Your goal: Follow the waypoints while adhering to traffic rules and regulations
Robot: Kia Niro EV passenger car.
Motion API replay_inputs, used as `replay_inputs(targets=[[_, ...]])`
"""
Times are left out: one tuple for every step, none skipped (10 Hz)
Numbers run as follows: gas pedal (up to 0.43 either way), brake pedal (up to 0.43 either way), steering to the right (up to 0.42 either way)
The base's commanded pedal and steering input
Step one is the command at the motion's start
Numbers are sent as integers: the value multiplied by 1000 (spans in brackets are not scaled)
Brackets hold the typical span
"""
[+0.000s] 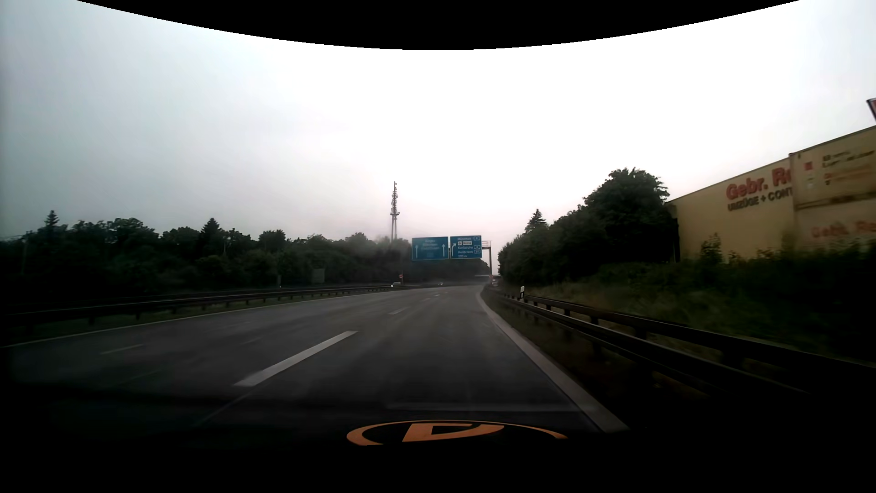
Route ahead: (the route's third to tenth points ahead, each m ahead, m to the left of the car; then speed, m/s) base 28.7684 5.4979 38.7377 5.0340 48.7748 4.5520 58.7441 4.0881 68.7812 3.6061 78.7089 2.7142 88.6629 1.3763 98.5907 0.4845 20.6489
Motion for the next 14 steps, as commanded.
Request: replay_inputs(targets=[[169,0,5],[169,0,5],[169,0,5],[169,0,4],[169,0,4],[169,0,4],[169,0,4],[169,0,4],[169,0,5],[169,0,5],[177,0,5],[189,0,6],[189,0,6],[189,0,6]])
